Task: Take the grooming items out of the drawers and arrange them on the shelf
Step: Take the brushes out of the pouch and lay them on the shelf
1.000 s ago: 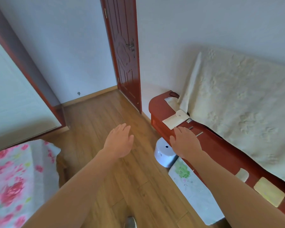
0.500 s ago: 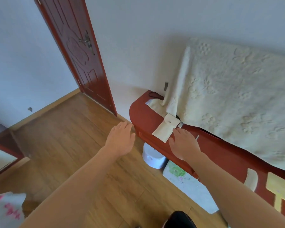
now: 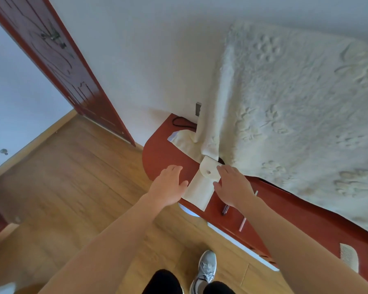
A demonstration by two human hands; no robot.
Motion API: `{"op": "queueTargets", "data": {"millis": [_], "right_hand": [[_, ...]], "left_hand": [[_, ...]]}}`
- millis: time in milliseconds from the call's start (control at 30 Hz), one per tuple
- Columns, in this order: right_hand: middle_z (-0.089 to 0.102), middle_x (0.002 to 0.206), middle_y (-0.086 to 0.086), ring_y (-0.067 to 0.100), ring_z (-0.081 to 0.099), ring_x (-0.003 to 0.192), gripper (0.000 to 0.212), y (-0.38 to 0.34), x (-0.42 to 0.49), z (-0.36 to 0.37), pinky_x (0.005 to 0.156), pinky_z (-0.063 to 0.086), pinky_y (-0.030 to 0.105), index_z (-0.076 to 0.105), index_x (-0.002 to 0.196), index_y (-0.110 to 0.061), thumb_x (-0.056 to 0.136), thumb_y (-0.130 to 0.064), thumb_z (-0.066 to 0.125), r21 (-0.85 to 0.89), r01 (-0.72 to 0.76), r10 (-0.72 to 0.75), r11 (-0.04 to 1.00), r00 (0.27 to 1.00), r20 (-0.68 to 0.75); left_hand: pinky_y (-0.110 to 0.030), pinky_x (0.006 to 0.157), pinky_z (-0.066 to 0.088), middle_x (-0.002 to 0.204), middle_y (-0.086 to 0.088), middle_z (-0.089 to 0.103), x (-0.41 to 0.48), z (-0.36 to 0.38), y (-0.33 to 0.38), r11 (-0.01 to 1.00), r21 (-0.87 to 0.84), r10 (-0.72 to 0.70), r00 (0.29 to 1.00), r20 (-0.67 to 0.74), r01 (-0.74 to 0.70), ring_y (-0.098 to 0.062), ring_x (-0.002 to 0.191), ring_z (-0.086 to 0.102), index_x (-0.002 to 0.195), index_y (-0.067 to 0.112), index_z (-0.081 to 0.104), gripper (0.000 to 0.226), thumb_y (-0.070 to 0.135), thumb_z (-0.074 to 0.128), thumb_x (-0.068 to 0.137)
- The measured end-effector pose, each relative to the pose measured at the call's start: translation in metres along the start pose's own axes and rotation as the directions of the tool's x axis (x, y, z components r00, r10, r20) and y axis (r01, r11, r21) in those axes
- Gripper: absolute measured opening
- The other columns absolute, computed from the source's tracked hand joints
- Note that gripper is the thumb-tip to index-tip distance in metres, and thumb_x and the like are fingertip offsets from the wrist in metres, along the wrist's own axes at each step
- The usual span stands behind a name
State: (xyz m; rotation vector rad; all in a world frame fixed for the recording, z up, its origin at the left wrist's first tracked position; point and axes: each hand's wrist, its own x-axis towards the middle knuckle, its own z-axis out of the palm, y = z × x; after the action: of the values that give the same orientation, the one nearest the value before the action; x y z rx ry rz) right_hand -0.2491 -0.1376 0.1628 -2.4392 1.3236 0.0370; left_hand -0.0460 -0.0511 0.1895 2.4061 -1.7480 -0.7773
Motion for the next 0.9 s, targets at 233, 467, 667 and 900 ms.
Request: {"op": "queueTargets", "data": {"millis": [233,467,667,900], "right_hand": [[0.034,0.151,-0.004,0.019,0.036,0.134,0.052,0.018,0.036,0.036,0.105,0.037,0.030,0.042,0.142,-0.020,0.094,-0.035,0.056,0.067,0.036,-0.038,0.997,0.999,0.035],[0.051,0.137,0.001,0.025,0.049,0.121,0.043,0.028,0.043,0.057,0.092,0.047,0.034,0.059,0.130,-0.015,0.089,-0.026,0.066,0.104,0.065,-0.057,0.992,0.995,-0.082],[0.060,0.122,0.002,0.026,0.058,0.103,0.028,0.032,0.042,0.063,0.074,0.052,0.034,0.069,0.109,-0.019,0.082,-0.018,0.074,0.107,0.095,-0.072,0.990,0.978,-0.194],[0.066,0.113,0.002,0.025,0.060,0.105,0.017,0.021,0.035,0.061,0.077,0.057,0.037,0.073,0.105,-0.015,0.089,-0.013,0.066,0.133,0.173,-0.126,0.976,0.943,-0.307]], "left_hand": [[-0.038,0.104,0.045,0.143,-0.001,0.049,0.064,0.033,0.008,0.966,-0.230,-0.079,0.984,0.161,0.115,-0.020,0.127,0.050,0.150,0.019,0.037,0.072,0.044,0.065,0.088],[-0.028,0.082,0.050,0.116,0.001,0.062,0.086,0.054,0.007,0.942,-0.314,-0.056,0.979,0.197,0.117,-0.017,0.103,0.060,0.143,0.018,0.047,0.065,0.030,0.071,0.084],[-0.015,0.050,0.036,0.074,0.010,0.054,0.091,0.051,0.011,0.902,-0.398,-0.066,0.966,0.249,0.164,-0.006,0.060,0.050,0.109,0.007,0.064,0.034,0.016,0.070,0.076],[-0.036,0.071,0.061,0.098,0.003,0.069,0.076,0.029,0.006,0.820,-0.534,-0.056,0.957,0.285,0.207,-0.016,0.086,0.069,0.107,0.022,0.065,0.036,0.013,0.072,0.073]]}}
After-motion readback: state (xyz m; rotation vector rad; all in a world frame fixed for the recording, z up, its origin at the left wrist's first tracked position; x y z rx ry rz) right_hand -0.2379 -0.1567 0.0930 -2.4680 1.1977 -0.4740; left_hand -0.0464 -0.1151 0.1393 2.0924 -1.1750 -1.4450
